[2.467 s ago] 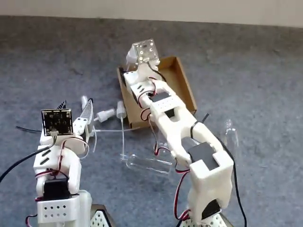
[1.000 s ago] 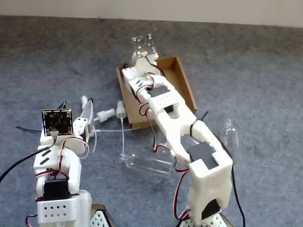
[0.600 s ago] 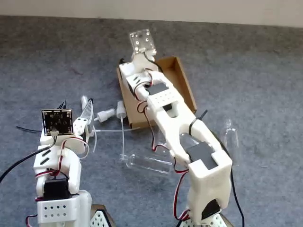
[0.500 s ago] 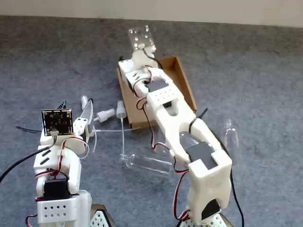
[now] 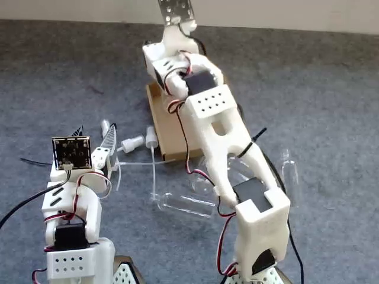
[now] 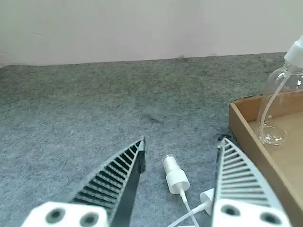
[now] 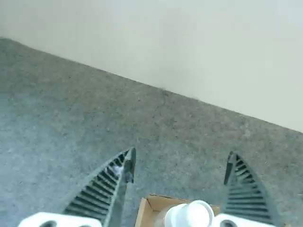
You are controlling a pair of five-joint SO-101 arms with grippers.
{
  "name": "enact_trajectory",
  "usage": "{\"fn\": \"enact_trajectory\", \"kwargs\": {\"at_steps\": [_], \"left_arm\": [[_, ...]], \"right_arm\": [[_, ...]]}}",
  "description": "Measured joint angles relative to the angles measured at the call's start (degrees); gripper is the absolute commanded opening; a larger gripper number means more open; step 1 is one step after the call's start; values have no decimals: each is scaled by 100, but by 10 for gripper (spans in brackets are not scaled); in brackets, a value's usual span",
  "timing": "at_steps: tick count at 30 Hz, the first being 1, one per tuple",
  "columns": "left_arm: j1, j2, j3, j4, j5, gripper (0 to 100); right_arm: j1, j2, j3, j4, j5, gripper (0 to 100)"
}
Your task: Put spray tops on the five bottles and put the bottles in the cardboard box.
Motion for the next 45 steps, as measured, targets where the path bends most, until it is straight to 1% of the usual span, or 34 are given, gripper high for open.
{"fn": "enact_trajectory", "kwargs": {"at_steps": [5,7,16,19,22,26,30,34,35,37,40,45], "left_arm": [[0,0,79,0,0,221],[0,9,105,0,0,221],[0,9,114,0,0,221],[0,9,202,-26,0,221],[0,0,202,-35,0,221],[0,0,211,-35,0,221],[0,0,273,-35,0,221],[0,0,264,-35,0,221],[9,0,264,-35,0,221],[0,0,264,-35,0,221],[0,0,264,-35,0,221],[0,0,264,-35,0,221]], "right_arm": [[132,0,-1046,1222,0,245],[141,0,-1486,1890,0,245],[141,-9,-3385,5503,9,245],[255,-44,-3516,5732,9,245],[563,-281,-3112,5776,53,245],[677,-1389,-1723,5776,527,245],[677,-2919,589,5697,1002,245],[765,-4563,3226,4624,1222,247],[782,-5011,3886,4343,1231,256],[800,-5952,5143,3895,1248,306],[800,-7481,6778,3657,1248,388],[668,-9723,8826,3253,1530,400]]}}
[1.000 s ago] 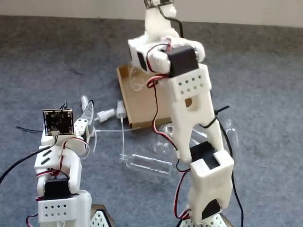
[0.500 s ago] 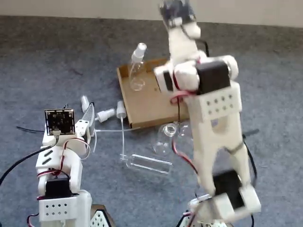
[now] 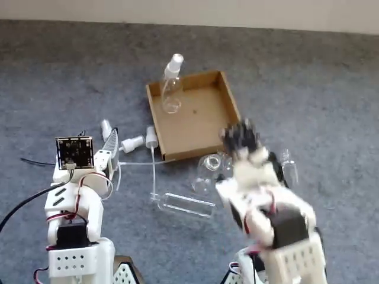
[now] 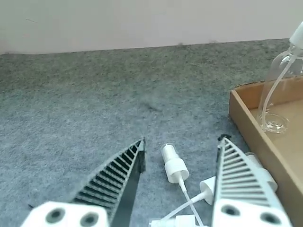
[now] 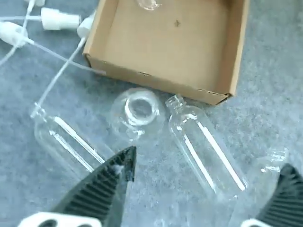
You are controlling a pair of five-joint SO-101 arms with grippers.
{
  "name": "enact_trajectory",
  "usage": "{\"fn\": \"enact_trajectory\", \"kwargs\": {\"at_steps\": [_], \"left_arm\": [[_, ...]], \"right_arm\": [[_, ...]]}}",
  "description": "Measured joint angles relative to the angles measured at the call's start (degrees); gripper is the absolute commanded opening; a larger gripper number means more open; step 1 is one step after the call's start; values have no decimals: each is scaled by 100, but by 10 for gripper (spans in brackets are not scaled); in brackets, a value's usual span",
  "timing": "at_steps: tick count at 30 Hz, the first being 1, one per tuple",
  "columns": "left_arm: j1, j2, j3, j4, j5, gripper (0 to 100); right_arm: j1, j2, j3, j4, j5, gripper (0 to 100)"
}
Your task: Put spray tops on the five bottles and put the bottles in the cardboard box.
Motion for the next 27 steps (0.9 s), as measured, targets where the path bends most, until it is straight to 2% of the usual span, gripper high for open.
{"fn": "enact_trajectory", "kwargs": {"at_steps": [7,14,21,25,27], "left_arm": [[0,0,0,0,0,221],[0,0,0,0,0,221],[0,0,0,0,0,221],[0,0,0,0,0,221],[0,0,0,0,0,221]], "right_arm": [[-633,-1864,2119,-1231,-360,400],[-879,-2444,3842,-2611,-457,400],[-905,-2497,3956,-3780,-492,400],[-905,-2497,3956,-3956,-492,394],[-905,-2497,3956,-3974,-492,358]]}}
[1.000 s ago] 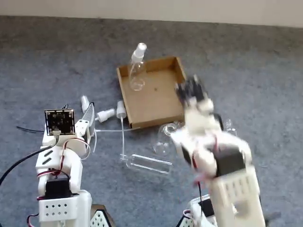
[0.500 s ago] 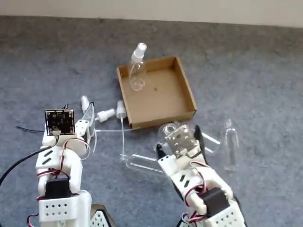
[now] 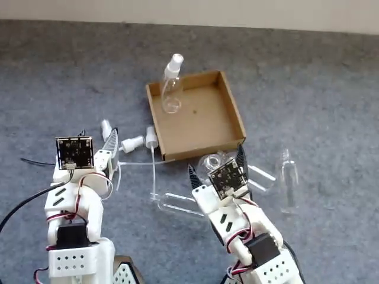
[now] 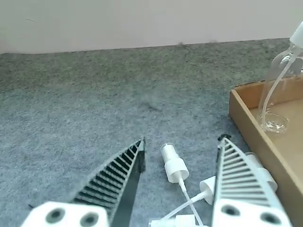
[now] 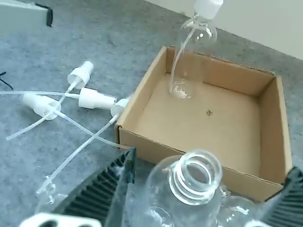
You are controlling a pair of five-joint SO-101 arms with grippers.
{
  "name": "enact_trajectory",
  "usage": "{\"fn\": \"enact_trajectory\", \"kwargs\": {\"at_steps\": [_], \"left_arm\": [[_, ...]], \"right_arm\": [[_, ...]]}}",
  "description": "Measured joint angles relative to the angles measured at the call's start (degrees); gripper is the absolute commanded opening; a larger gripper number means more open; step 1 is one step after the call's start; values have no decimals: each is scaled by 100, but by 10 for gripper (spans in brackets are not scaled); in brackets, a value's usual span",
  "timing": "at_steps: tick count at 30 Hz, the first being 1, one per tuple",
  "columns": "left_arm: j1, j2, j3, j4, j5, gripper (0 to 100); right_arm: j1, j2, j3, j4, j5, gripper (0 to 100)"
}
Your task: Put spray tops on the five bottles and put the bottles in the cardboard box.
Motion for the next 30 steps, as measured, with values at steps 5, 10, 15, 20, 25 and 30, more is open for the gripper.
{"fn": "enact_trajectory", "kwargs": {"at_steps": [5,10,15,20,25,30], "left_arm": [[0,0,0,0,0,221],[0,0,0,0,0,221],[0,0,0,0,0,221],[0,0,0,0,0,221],[0,0,0,0,0,221],[0,0,0,0,0,221]], "right_arm": [[0,0,0,-18,0,199],[0,0,0,-18,0,116],[35,-62,0,-18,0,111],[343,-88,-149,484,114,71],[404,-18,-870,967,158,26],[712,35,-1793,1187,316,22]]}}
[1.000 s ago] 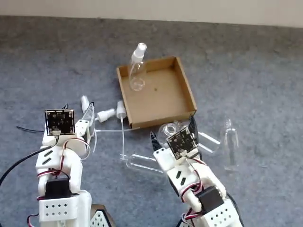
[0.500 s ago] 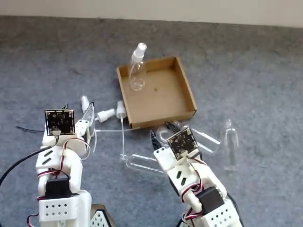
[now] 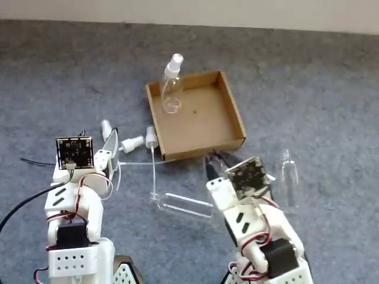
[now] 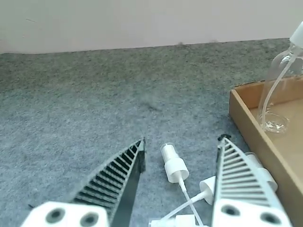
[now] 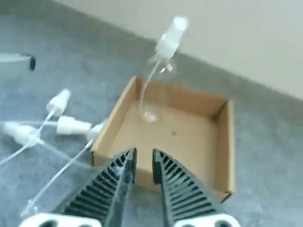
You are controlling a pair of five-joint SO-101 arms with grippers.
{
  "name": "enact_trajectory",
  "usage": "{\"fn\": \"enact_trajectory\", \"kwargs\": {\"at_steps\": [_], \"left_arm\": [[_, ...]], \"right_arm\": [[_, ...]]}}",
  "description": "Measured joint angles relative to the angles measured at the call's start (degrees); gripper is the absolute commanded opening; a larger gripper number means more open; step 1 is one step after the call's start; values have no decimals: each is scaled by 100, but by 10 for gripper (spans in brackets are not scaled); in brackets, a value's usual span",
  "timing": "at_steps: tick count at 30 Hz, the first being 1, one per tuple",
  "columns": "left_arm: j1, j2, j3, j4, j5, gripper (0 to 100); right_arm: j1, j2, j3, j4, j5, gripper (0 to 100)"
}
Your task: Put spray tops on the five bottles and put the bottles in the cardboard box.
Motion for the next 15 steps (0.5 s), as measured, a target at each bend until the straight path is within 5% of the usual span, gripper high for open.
{"fn": "enact_trajectory", "kwargs": {"at_steps": [9,15], "left_arm": [[0,0,0,0,0,221],[0,0,0,0,0,221]], "right_arm": [[914,2119,-1442,343,360,33],[747,4484,-2532,1881,396,176]]}}
